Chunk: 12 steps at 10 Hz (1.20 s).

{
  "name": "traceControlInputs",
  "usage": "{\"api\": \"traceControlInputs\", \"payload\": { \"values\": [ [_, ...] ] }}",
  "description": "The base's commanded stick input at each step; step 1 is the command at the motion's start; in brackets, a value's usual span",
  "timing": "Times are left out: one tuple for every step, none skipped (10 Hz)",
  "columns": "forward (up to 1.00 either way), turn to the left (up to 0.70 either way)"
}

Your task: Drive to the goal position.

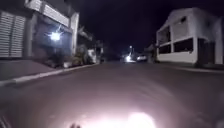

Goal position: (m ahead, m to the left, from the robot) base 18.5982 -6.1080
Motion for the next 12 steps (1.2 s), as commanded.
{"api": "traceControlInputs", "payload": {
  "values": [
    [1.00, 0.00],
    [1.00, 0.00],
    [1.00, 0.00],
    [1.00, 0.00],
    [1.00, 0.00],
    [1.00, 0.00],
    [1.00, 0.00],
    [1.00, 0.00],
    [1.00, 0.00],
    [1.00, 0.00],
    [1.00, 0.00],
    [1.00, 0.00]
  ]
}}
